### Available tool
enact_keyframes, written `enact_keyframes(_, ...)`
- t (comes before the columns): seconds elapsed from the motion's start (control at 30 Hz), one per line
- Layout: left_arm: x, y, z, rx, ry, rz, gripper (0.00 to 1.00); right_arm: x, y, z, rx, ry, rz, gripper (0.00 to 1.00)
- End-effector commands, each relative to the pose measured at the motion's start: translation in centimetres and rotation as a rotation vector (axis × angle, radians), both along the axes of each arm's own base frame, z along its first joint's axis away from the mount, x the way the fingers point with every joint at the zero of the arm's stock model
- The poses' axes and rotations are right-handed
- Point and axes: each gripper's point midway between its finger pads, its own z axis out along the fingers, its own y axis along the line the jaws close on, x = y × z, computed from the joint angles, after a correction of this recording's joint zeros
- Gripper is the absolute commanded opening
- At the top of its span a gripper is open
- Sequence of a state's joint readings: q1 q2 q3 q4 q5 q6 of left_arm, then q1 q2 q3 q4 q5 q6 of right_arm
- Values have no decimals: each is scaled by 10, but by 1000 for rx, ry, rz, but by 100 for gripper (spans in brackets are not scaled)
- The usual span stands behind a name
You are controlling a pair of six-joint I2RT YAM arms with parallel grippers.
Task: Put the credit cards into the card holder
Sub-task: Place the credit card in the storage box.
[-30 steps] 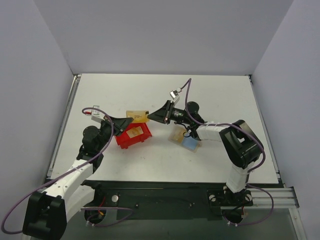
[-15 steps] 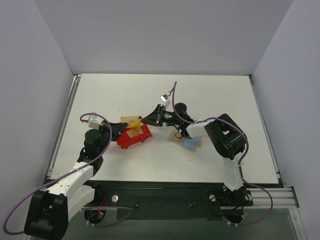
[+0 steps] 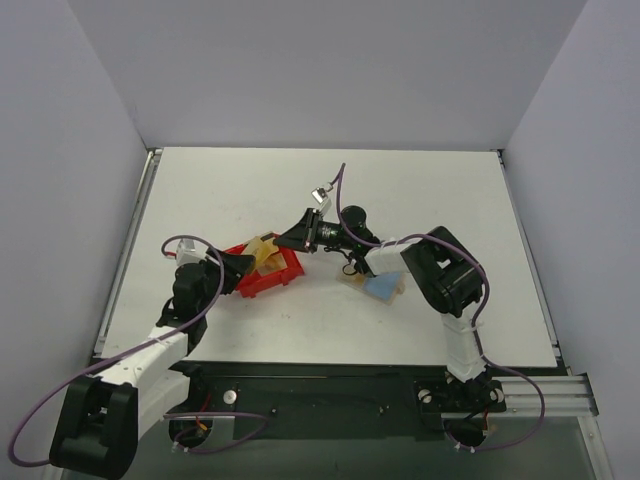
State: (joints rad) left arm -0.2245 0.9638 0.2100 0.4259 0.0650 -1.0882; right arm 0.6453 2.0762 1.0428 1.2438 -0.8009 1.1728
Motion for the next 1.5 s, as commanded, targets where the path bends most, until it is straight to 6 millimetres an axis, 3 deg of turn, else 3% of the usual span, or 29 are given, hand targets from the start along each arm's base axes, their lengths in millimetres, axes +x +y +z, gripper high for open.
enact_keyframes(0.0,2,10,-9,50,35,34,61,3,7,29,54,-145,14,0)
enact_keyframes(0.13,3,12,-8,60,40,37,63,6,6,17,-1,-159,-2,0)
enact_keyframes(0.4,4,15,-10,78,61,45,63,14,-14,-11,-161,-166,-83,0)
enact_keyframes(0.73,10,17,-17,100,100,54,63,40,-40,-26,-382,-186,-249,0)
enact_keyframes(1.0,29,21,0,142,81,73,64,46,-63,-21,-489,-263,-331,0)
enact_keyframes(1.23,38,22,20,175,54,66,64,37,-80,2,-502,-341,-362,0)
enact_keyframes(1.33,43,19,38,193,13,48,67,29,-85,19,-478,-367,-362,0)
enact_keyframes(1.47,50,-1,75,210,-84,-82,68,15,-90,44,-427,-379,-328,0)
